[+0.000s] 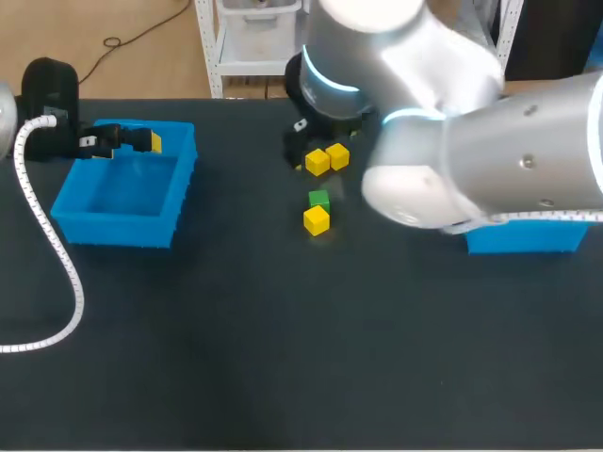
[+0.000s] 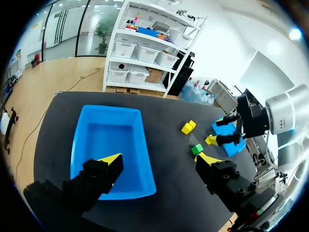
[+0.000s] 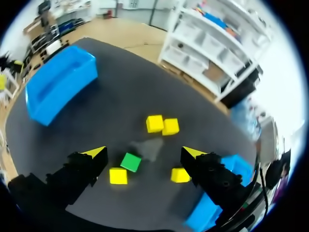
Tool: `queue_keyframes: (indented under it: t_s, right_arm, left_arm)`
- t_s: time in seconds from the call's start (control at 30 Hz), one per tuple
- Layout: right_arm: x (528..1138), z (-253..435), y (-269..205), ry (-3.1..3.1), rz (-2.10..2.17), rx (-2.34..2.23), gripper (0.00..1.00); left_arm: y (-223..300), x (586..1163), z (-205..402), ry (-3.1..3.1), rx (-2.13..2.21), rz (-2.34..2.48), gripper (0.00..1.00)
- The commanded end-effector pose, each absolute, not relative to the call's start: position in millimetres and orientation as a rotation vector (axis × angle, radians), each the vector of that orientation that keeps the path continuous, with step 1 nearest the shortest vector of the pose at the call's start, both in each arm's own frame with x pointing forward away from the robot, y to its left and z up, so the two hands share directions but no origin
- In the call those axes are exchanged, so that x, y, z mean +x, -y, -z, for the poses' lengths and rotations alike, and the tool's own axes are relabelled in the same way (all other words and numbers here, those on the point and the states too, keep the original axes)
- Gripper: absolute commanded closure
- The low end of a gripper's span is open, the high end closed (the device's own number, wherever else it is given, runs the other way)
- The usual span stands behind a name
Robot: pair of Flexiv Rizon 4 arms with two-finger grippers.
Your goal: Put the green cubes in the right bin and the yellow cubes in the left bin.
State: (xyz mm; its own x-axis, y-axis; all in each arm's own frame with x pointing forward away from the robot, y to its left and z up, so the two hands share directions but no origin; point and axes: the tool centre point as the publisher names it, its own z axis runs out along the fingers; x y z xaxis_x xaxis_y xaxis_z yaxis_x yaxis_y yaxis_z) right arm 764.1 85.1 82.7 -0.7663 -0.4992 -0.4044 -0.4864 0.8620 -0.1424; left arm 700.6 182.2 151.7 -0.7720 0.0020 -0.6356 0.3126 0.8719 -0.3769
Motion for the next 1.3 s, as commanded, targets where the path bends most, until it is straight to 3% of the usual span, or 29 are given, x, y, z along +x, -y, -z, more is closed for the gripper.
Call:
queue_keyframes:
  t_s: [0.03, 0.43, 1.3]
  right_arm:
    - [767.5, -71.5, -90.4, -2.656, 0.019, -0.617, 0.0]
    - [745.4, -47.7, -81.7, -2.771, -0.04, -0.343, 0.0]
    - [744.1, 2.0, -100.9, -2.872, 0.004, -0.367, 0.0]
  left_arm:
    - [-184.0, 700.2, -150.2, -2.377, 0.23, 0.634, 0.0]
    - [-184.0, 700.2, -150.2, -2.377, 0.23, 0.634, 0.0]
    - [-184.0, 700.2, -150.2, -2.377, 0.23, 0.634, 0.0]
